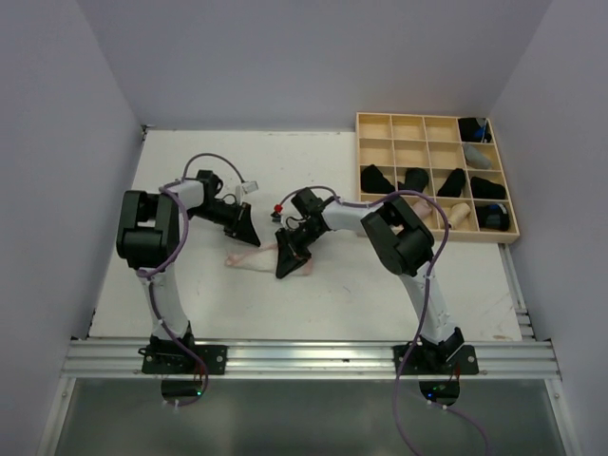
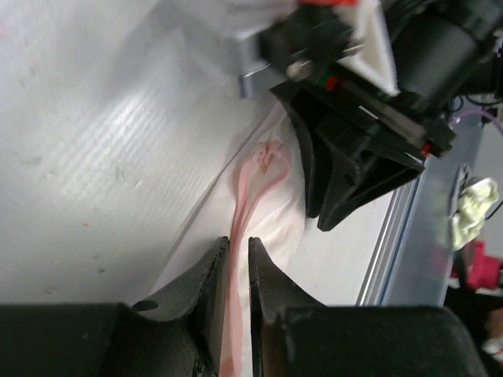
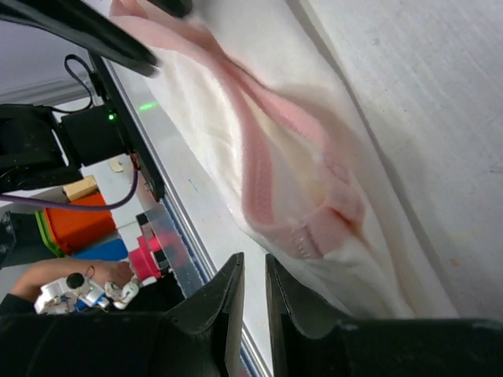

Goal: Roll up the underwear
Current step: Fold the underwear, then roll the underwear

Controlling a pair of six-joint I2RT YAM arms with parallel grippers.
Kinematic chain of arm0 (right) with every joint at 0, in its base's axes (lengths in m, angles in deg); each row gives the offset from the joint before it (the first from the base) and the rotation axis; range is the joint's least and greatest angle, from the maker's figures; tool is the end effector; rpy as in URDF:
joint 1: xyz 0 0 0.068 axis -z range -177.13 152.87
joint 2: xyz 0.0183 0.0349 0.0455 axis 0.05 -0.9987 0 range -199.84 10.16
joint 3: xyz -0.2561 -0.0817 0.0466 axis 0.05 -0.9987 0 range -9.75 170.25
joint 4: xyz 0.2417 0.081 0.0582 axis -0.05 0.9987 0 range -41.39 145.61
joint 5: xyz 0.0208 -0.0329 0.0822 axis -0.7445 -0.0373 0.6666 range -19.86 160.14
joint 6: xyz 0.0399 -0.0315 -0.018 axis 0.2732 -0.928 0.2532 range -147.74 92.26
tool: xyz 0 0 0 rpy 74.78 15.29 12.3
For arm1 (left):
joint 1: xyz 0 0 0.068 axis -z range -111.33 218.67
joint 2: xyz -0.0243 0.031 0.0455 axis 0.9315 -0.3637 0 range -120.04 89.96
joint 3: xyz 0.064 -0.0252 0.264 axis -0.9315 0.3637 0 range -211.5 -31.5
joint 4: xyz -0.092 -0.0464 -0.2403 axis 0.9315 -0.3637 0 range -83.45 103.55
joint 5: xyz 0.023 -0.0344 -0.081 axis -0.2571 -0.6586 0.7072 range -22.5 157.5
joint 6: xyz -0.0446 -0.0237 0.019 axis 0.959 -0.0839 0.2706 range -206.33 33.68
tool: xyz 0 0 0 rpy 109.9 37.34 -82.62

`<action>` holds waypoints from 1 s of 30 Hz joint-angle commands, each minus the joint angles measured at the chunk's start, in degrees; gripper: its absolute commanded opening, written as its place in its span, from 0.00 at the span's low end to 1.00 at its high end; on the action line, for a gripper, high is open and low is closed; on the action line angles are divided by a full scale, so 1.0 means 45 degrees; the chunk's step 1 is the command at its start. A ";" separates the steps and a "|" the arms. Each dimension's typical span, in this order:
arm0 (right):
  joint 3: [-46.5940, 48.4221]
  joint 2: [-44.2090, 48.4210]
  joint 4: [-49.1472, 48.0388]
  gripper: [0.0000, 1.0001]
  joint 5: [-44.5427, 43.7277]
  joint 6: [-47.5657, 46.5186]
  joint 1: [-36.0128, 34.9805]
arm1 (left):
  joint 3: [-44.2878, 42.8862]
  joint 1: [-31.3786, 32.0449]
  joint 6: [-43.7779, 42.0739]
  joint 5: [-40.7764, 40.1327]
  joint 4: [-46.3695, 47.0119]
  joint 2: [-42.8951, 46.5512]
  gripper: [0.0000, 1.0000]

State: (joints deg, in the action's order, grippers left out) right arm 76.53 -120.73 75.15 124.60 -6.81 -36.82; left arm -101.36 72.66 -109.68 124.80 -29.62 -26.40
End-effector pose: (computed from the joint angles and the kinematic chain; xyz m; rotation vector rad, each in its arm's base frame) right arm 0.3201 0.3033 0.0941 0.6403 -2.5192 -1.3675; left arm 0.3471 -0.0543 0.1204 0.6231 2.5446 -1.4098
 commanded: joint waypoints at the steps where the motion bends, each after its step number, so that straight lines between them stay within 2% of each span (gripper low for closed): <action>1: 0.0630 0.0665 0.0626 0.22 -0.0385 -0.0531 0.0029 | -0.1308 -0.0261 -0.3144 0.1109 -0.2601 0.0504 0.20; 5: 0.1080 0.1624 -0.0253 0.27 0.0553 0.0328 0.0126 | -0.1175 -0.0261 -0.5237 0.1934 -0.4347 0.1051 0.21; 10: 0.0867 0.2309 0.0173 0.29 0.0750 0.0117 0.0399 | 0.0113 -0.0203 -0.5612 0.2092 -0.4607 0.1676 0.21; 14: 0.0865 0.1959 0.2222 0.29 0.0360 -0.1756 0.0673 | 0.1499 -0.0125 -0.3974 0.1623 -0.2792 0.1853 0.20; 16: 0.1157 0.1608 0.3589 0.29 -0.0125 -0.2870 0.0712 | 0.1949 -0.0125 -0.2239 0.1078 -0.1192 0.1756 0.20; 18: 0.1120 0.1100 0.3866 0.29 -0.0440 -0.3204 0.0732 | 0.2185 -0.0125 -0.0640 0.0241 0.0309 0.1561 0.20; 21: 0.1022 0.0378 0.3634 0.29 -0.1182 -0.3264 0.0907 | 0.2186 -0.0144 0.0594 -0.0697 0.1426 0.1015 0.20; 25: 0.1081 -0.0385 0.3418 0.28 -0.1749 -0.3303 0.1025 | 0.1894 -0.0203 0.1185 -0.1033 0.1685 0.0136 0.18; 30: 0.0496 0.0002 0.2581 0.27 -0.1536 -0.2719 0.0928 | 0.1347 -0.0242 0.0836 -0.1482 0.0945 -0.0705 0.17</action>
State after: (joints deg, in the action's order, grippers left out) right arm 80.36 -121.41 89.43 123.53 -18.57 -32.29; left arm -93.65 71.94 -105.35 125.19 -28.95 -26.33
